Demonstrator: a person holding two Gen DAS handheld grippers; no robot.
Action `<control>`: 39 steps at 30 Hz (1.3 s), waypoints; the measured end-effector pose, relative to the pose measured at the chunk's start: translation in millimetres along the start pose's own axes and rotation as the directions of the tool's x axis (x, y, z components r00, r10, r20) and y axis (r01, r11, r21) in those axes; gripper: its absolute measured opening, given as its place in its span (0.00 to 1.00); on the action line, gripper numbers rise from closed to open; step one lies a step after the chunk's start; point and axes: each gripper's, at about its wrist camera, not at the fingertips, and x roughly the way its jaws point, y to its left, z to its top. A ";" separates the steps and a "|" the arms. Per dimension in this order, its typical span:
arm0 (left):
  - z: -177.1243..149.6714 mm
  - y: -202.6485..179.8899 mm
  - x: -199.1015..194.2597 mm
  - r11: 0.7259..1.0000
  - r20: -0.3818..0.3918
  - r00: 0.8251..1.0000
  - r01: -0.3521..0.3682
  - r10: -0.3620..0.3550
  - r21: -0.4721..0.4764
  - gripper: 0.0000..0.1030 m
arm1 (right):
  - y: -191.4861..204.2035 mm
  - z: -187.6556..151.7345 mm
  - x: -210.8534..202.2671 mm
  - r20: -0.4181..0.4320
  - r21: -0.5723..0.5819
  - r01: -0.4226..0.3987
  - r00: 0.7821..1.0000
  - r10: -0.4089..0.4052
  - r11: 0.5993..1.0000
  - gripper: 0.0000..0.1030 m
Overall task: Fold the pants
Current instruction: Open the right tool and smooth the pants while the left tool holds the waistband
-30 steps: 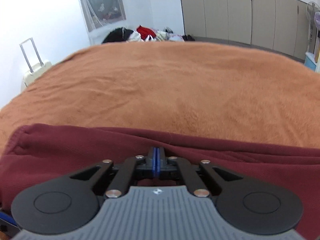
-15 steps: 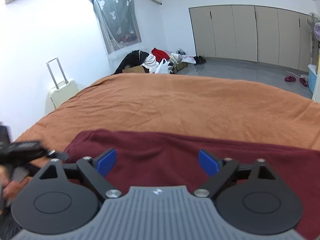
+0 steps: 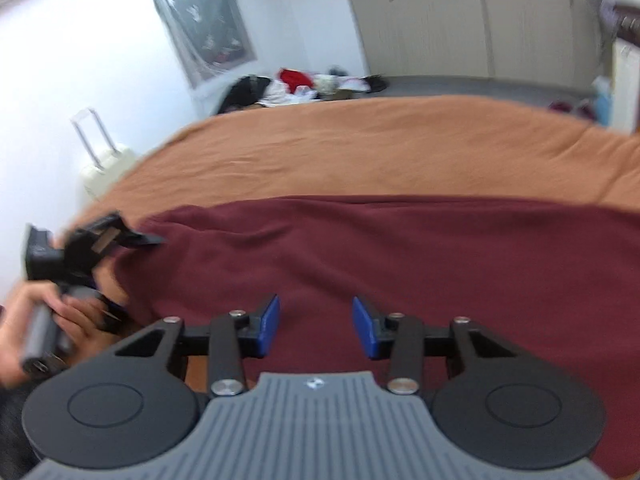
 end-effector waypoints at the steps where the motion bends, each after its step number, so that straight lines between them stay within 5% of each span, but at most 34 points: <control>1: -0.4 1.3 0.1 1.000 -0.001 1.000 0.001 -0.001 -0.002 1.00 | 7.3 -0.8 9.9 0.004 -0.011 -0.010 1.000 0.010 1.000 0.38; 6: 2.3 4.2 0.1 1.000 0.020 1.000 -0.007 0.006 0.020 0.76 | 25.6 -5.6 59.7 -0.048 -0.064 0.102 0.993 -0.105 0.993 0.36; 11: -2.4 3.5 -8.7 0.997 0.043 0.999 -0.030 0.027 0.066 0.59 | 1.0 -5.7 38.8 -0.019 -0.081 0.131 0.991 -0.133 0.988 0.37; 15: -8.8 0.9 -27.3 0.996 0.069 0.997 -0.023 0.017 0.090 0.56 | -27.5 -13.7 42.5 -0.073 -0.063 0.149 0.985 -0.154 0.987 0.38; 21: -14.1 -8.1 -38.5 0.991 0.091 0.995 -0.042 0.030 0.126 0.57 | -41.5 -41.5 64.1 -0.056 -0.027 0.136 0.989 -0.137 0.990 0.38; 23: -9.0 2.8 -32.7 0.999 0.053 0.998 -0.025 0.023 0.037 0.65 | -42.1 -44.9 60.8 -0.037 -0.036 0.132 0.990 -0.134 0.991 0.38; 26: -1.8 26.6 -31.2 0.985 0.017 0.996 0.089 -0.087 -0.148 0.72 | -43.9 -45.8 59.6 -0.039 -0.049 0.117 0.992 -0.119 0.992 0.38; 29: -3.9 20.8 -31.4 0.985 0.055 0.994 0.099 -0.092 -0.143 0.92 | -49.3 -48.9 58.7 -0.021 -0.010 0.105 0.994 -0.105 0.994 0.39; 34: -6.9 27.4 -38.2 0.967 0.117 0.985 0.149 -0.127 -0.209 0.94 | -46.5 -53.5 60.4 0.010 -0.032 0.114 0.993 -0.114 0.993 0.39; 39: -1.5 3.9 -15.2 0.985 0.160 0.986 0.064 -0.038 -0.159 1.00 | -48.7 -52.3 65.2 0.021 -0.022 0.097 0.995 -0.096 0.995 0.40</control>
